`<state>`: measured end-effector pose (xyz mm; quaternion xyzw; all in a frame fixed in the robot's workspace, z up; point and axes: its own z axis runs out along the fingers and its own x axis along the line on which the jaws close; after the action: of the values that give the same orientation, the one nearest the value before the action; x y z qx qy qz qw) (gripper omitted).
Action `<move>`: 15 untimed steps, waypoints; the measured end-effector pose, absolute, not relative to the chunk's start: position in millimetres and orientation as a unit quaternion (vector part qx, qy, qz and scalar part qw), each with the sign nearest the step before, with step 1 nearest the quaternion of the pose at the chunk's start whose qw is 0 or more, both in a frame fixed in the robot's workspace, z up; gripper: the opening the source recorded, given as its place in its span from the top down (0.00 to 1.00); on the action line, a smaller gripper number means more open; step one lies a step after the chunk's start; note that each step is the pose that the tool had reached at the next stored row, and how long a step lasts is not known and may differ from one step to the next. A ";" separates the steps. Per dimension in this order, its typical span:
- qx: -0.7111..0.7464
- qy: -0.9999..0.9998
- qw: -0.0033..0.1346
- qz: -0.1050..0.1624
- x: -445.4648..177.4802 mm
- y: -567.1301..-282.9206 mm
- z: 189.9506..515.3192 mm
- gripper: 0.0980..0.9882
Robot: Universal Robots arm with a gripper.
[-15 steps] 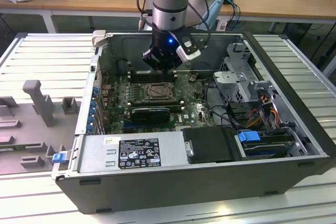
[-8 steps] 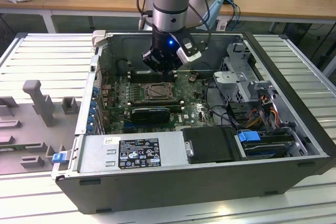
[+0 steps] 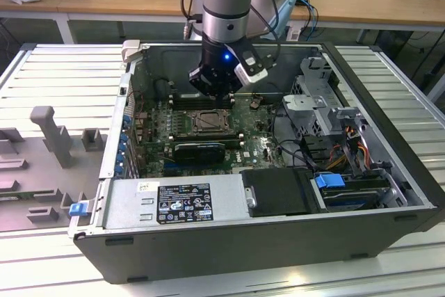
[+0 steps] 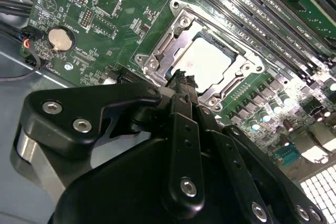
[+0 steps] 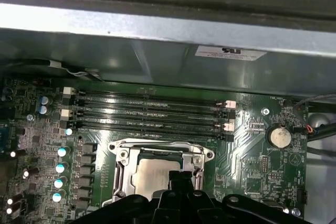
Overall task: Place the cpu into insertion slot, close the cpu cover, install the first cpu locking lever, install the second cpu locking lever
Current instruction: 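Install the second cpu locking lever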
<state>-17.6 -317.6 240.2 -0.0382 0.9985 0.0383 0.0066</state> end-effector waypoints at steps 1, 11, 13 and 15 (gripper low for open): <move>-0.038 0.999 0.007 0.038 -17.6 -317.6 243.0 0.99; -0.038 0.999 0.007 0.038 -17.6 -325.2 248.0 0.99; -0.038 0.999 0.007 0.038 -17.6 -326.0 248.0 0.99; -0.038 0.999 0.007 0.038 -17.6 -326.8 248.9 0.99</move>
<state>-17.6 -326.8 248.9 -0.0382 0.9985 0.0382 0.0066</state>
